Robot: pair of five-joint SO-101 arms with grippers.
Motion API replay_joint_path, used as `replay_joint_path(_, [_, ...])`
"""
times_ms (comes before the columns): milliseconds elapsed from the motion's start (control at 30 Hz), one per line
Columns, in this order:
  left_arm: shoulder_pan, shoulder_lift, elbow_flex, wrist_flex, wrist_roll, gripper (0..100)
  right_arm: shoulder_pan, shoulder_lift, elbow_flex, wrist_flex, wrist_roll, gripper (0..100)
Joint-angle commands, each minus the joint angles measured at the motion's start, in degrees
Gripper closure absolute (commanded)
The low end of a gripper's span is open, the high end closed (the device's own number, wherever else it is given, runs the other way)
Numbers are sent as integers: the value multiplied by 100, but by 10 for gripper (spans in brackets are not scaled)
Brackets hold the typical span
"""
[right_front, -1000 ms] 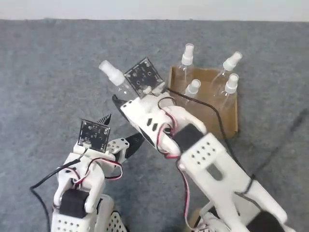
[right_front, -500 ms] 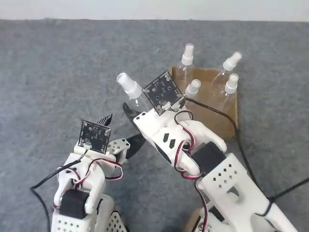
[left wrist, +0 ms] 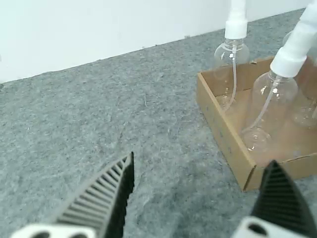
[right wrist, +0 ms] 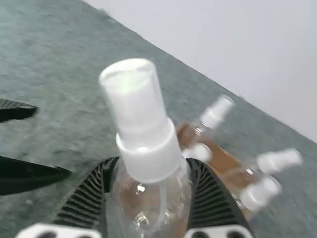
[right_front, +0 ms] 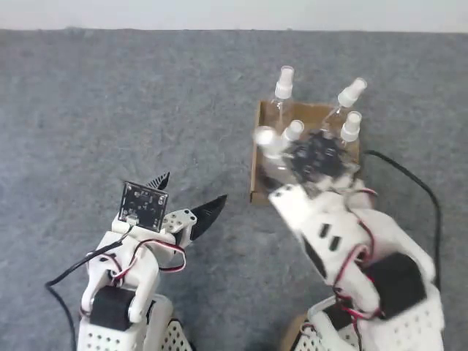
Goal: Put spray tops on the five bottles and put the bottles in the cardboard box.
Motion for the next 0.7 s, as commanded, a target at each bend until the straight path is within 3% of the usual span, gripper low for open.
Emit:
replay_joint_path(0, [9, -114, -31, -123, -53, 629, 743, -312, 35, 31, 123, 993])
replay_joint_path(167, [-9, -114, -31, -123, -53, 629, 1569, -681, 1380, -875, 70, 993])
replay_joint_path(267, [-9, -114, -31, -123, -53, 629, 1903, -919, 2462, -1956, -519, 993])
replay_joint_path(433, [-18, -114, -31, -114, -53, 629, 1991, -989, 3736, -3495, -1204, 993])
replay_joint_path(667, [0, -114, -31, -114, -62, 629, 2000, -980, 4360, -4479, -1477, 993])
